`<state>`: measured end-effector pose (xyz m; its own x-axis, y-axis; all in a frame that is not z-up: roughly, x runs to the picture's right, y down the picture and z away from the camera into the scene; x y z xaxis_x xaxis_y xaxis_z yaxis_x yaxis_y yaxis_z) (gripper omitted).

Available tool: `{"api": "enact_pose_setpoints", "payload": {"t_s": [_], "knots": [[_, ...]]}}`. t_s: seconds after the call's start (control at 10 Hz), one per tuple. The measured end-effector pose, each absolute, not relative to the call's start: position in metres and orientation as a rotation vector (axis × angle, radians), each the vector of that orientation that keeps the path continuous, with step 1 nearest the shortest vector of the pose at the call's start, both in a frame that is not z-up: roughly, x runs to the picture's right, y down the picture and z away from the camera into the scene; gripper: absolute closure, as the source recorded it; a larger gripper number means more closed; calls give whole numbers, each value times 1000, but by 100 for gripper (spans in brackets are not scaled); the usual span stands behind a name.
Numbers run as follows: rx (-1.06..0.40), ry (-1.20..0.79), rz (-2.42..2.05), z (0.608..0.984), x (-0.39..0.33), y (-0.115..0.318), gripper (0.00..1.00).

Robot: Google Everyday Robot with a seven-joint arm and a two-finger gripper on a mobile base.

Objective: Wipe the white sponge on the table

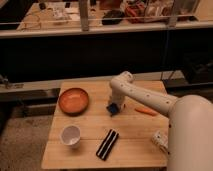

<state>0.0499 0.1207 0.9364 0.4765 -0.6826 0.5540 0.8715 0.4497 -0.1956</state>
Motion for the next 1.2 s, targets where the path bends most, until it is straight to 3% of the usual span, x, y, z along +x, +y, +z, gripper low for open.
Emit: {"api": "enact_pose_setpoints", "payload": {"t_s": [0.6,0.9,1.2], "knots": [[-498,-428,-993,933,53,120,42],[-512,-428,-1036,927,42,124,53],[-578,-393,-1136,913,-1,132,53]]}}
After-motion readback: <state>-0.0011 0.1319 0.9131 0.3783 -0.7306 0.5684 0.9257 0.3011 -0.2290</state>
